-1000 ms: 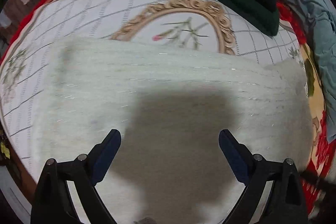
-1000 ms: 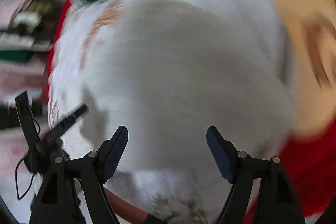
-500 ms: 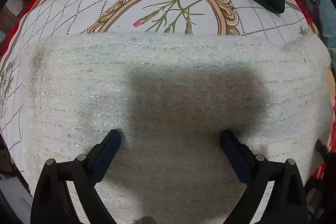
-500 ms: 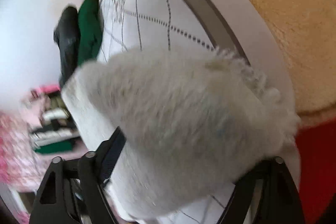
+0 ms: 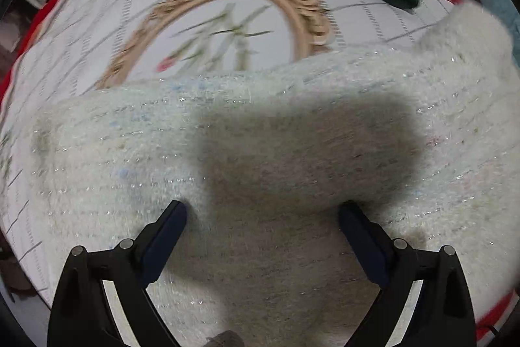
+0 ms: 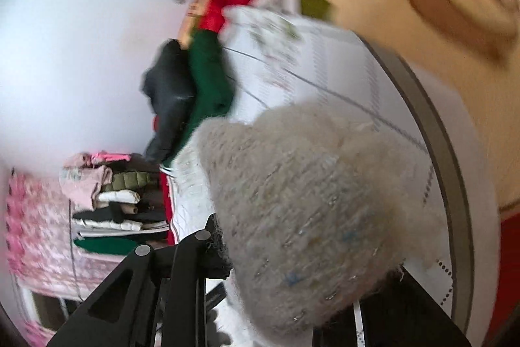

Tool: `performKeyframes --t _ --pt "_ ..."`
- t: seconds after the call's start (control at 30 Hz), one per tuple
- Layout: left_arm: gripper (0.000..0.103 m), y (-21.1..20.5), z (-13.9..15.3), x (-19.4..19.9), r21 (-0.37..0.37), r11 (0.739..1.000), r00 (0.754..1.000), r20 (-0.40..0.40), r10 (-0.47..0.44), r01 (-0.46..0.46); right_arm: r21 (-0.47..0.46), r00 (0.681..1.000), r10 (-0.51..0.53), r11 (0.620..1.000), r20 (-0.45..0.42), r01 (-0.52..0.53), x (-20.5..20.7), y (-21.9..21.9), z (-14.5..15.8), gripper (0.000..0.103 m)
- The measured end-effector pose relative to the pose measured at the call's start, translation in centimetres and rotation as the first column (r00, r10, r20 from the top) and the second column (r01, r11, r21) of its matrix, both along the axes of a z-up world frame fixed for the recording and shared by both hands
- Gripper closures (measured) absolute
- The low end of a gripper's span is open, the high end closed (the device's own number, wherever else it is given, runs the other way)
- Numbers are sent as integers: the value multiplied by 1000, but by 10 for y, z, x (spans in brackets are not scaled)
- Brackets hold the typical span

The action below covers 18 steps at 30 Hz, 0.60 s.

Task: Fold large clothes

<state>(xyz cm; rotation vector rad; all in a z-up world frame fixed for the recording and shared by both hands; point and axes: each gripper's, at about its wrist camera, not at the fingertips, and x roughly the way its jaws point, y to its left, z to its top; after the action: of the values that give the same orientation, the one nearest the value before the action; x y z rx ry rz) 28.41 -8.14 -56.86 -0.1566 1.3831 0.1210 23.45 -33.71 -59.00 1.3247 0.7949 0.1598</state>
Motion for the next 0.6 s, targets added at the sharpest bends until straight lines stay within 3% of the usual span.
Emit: performKeyframes --t 0.17,0.3,0.37,0.47,0.6 --pt "6 -25 -12 30 -101 995 999 38 -6 9 -136 997 42 990 66 -32 11 -5 65 78" --pt "7 -27 -9 48 -170 985 998 61 16 -5 -222 983 141 968 114 -113 27 18 112 78" --pt "7 -11 -2 47 -245 969 997 55 54 -39 -263 975 184 954 125 -146 32 34 128 78" --pt "7 28 21 26 -363 923 984 71 161 -125 -296 947 281 928 156 -227 38 72 156 78" --pt "7 110 70 -40 -355 895 930 146 338 -270 -322 886 435 872 164 -368 39 147 176 78"
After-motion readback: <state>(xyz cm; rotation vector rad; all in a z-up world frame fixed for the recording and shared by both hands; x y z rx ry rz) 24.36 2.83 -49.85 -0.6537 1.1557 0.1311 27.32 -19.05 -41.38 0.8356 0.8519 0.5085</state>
